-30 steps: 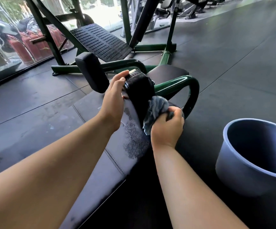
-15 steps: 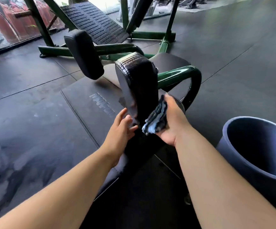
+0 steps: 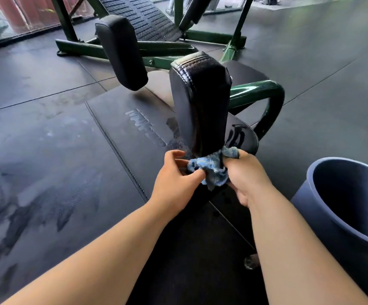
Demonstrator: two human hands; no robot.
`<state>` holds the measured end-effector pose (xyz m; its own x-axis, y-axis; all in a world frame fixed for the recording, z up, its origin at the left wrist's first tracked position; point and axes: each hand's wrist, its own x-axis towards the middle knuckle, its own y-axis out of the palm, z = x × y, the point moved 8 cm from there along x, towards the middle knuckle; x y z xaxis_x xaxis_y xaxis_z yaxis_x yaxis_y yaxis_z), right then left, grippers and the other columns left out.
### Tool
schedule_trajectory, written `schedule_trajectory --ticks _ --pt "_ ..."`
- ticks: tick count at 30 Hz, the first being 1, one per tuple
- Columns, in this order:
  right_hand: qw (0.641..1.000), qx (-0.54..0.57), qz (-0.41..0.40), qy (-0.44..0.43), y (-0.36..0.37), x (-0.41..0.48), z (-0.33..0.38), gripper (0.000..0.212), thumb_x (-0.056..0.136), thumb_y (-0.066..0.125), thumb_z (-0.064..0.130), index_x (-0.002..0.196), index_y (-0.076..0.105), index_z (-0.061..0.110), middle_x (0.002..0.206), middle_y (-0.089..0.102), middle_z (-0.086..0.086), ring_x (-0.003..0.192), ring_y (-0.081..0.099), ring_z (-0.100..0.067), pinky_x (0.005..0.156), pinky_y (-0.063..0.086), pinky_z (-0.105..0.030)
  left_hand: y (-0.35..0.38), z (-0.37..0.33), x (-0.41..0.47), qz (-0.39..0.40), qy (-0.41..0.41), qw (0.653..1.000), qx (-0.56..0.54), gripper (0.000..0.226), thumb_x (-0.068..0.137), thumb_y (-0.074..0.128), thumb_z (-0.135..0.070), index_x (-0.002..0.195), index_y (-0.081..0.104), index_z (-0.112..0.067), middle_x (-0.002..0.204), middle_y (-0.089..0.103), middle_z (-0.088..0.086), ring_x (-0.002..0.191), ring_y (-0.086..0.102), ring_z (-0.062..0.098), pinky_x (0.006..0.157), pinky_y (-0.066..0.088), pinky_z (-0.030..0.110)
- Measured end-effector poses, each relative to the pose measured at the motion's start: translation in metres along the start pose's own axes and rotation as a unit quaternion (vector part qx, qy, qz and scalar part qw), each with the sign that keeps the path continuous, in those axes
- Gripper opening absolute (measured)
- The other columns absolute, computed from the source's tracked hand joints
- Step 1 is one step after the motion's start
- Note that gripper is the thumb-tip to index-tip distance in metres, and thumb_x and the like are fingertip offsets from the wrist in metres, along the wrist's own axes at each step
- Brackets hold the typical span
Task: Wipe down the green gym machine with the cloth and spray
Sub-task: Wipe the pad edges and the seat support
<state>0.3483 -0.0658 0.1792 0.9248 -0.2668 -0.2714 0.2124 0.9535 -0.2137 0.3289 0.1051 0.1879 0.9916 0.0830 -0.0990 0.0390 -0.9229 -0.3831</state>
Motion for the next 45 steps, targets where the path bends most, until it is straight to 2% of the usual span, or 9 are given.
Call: schedule_trajectory --ticks 4,10,13,18,23,28,32,37,45 --pt "0.961 -0.222 -0.095 -0.138 -0.020 -0.004 0.028 0.017 0.082 0.058 0.017 0.065 0.054 0.018 0.075 0.060 -0.008 0.067 0.054 -0.024 0.050 0.037 -0.029 0.008 -0.003 -0.002 0.008 0.054 0.992 0.115 0.039 0.076 0.074 -0.042 0.112 0.062 -0.033 0.094 0.061 -0.015 0.088 0.059 0.007 0.081 0.046 0.023" --pt "0.954 -0.219 -0.119 -0.169 -0.013 -0.009 0.030 0.025 0.088 0.060 0.025 0.073 0.065 0.006 0.059 0.061 -0.004 0.063 0.058 -0.026 0.056 0.042 -0.036 -0.004 0.003 0.016 -0.077 0.027 0.980 0.181 0.005 0.076 0.064 -0.025 0.074 0.067 -0.023 0.076 0.065 0.001 0.089 0.060 0.029 0.078 0.049 0.039" --pt "0.932 -0.286 -0.143 -0.171 -0.008 -0.002 0.034 0.025 0.090 0.052 0.015 0.066 0.056 0.010 0.056 0.049 0.003 0.057 0.045 -0.017 0.045 0.030 -0.022 -0.018 0.003 0.039 -0.091 -0.003 0.980 0.179 0.012 0.071 0.056 -0.016 0.059 0.057 -0.016 0.060 0.054 0.003 0.084 0.059 0.036 0.075 0.051 0.040" --pt "0.909 -0.325 -0.210 -0.155 -0.003 -0.009 0.030 0.023 0.093 0.053 0.024 0.099 0.075 0.023 0.092 0.047 0.003 0.101 0.044 -0.026 0.080 0.027 -0.032 -0.017 -0.011 0.060 -0.077 0.014 0.976 0.204 0.012 0.069 0.052 -0.007 0.061 0.057 -0.015 0.069 0.058 0.006 0.091 0.057 0.037 0.079 0.049 0.040" --pt "0.945 -0.237 -0.150 -0.170 0.018 -0.031 0.013 0.031 0.097 0.051 0.019 0.122 0.068 0.022 0.114 0.063 0.002 0.110 0.050 -0.026 0.085 0.030 -0.035 -0.007 -0.001 0.026 -0.037 0.129 0.968 0.213 0.028 0.077 0.057 -0.023 0.101 0.071 -0.022 0.096 0.055 -0.011 0.104 0.048 0.024 0.090 0.040 0.034" --pt "0.981 -0.102 -0.048 -0.158 0.018 -0.024 0.000 0.020 0.096 0.056 0.019 0.105 0.075 0.019 0.099 0.068 0.004 0.099 0.062 -0.019 0.095 0.046 -0.045 0.011 -0.006 0.008 0.009 0.135 0.973 0.185 0.075 0.069 0.065 -0.057 0.136 0.042 -0.031 0.122 0.048 -0.011 0.123 0.042 0.013 0.103 0.031 0.031" --pt "0.993 0.010 -0.063 -0.101 -0.018 -0.017 -0.018 0.041 0.087 0.050 -0.004 0.081 0.074 0.028 0.092 0.071 0.015 0.085 0.062 0.004 0.082 0.045 -0.016 -0.003 -0.009 0.027 -0.041 0.124 0.968 0.214 0.044 0.071 0.075 -0.053 0.100 0.061 -0.024 0.097 0.061 -0.009 0.097 0.057 0.020 0.086 0.047 0.040" --pt "0.988 0.023 -0.128 -0.082 -0.048 -0.010 -0.025 0.038 0.088 0.050 -0.002 0.097 0.072 0.028 0.071 0.063 0.009 0.046 0.045 0.001 0.048 0.038 -0.009 -0.022 -0.005 0.045 -0.088 0.108 0.954 0.265 0.008 0.081 0.065 -0.023 0.081 0.057 -0.024 0.091 0.065 0.003 0.092 0.056 0.032 0.074 0.043 0.036" --pt "0.983 -0.014 -0.124 -0.132 -0.021 -0.022 -0.008 0.015 0.091 0.060 0.022 0.093 0.067 0.035 0.089 0.067 0.002 0.067 0.058 -0.002 0.063 0.047 -0.014 -0.017 -0.009 0.038 -0.074 0.124 0.957 0.252 0.017 0.078 0.055 -0.008 0.077 0.056 -0.025 0.086 0.051 -0.003 0.090 0.053 0.029 0.070 0.034 0.030"
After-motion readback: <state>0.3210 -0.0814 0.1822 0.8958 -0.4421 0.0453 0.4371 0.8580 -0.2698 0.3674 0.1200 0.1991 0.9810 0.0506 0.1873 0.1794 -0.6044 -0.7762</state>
